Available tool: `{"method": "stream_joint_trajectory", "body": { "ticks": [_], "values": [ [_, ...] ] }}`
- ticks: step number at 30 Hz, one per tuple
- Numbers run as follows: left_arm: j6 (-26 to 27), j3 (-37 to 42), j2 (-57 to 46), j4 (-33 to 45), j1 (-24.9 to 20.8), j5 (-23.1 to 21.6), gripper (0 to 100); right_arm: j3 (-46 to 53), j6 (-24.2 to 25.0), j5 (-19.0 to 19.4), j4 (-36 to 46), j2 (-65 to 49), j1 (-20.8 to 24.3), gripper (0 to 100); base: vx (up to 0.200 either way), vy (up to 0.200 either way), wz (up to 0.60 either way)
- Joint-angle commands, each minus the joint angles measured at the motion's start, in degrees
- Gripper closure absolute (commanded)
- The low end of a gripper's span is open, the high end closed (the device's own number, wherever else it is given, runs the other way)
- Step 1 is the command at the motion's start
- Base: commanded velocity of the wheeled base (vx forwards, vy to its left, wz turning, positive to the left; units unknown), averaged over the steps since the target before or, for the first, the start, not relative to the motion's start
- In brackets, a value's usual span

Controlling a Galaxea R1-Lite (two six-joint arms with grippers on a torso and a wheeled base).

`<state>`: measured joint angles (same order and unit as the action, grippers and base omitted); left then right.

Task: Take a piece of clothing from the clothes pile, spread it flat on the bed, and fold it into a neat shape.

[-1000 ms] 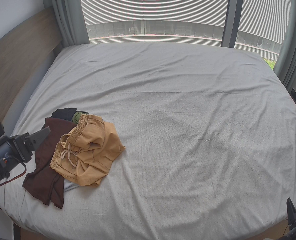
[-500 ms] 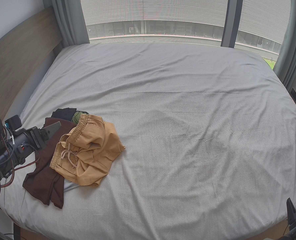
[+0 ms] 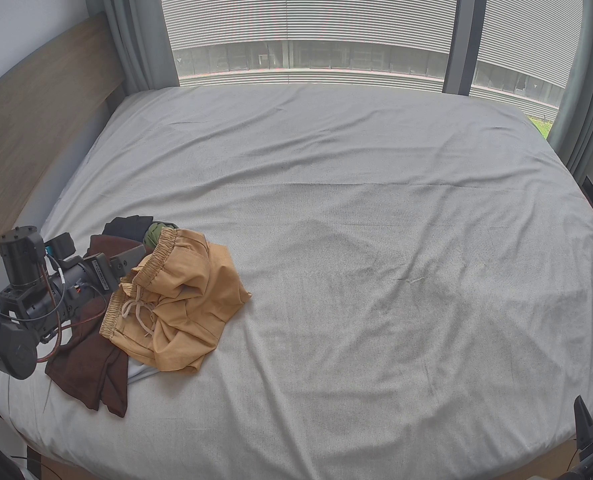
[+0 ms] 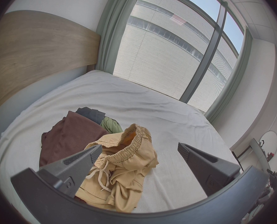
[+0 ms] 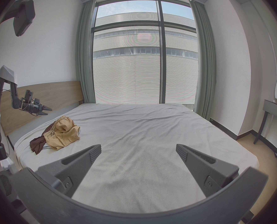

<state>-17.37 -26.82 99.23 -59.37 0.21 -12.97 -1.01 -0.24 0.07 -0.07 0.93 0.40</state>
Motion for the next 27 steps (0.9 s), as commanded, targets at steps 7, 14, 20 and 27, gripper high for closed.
{"method": "stream_joint_trajectory", "body": {
  "ticks": [7,14,20,27],
  "values": [
    [-1.96,-5.61,5.97,-0.05,-0.3,-1.97,0,1.01,-0.02,0.01,-0.01,-0.75,0.04,0,0.0,0.0,0.0],
    [-1.96,-8.69,8.87,0.13,-0.21,-4.43,0,1.01,-0.02,0.01,-0.1,-0.75,0.04,0,0.0,0.0,0.0],
    [-1.96,-14.49,13.0,1.45,-0.21,-6.28,0,1.01,-0.02,0.01,-0.01,-0.75,0.04,0,0.0,0.0,0.0],
    [-2.58,-18.8,15.03,5.4,-0.47,-10.58,0,1.01,-0.02,0.01,-0.1,-0.75,0.04,0,0.0,0.0,0.0]
  ]
}}
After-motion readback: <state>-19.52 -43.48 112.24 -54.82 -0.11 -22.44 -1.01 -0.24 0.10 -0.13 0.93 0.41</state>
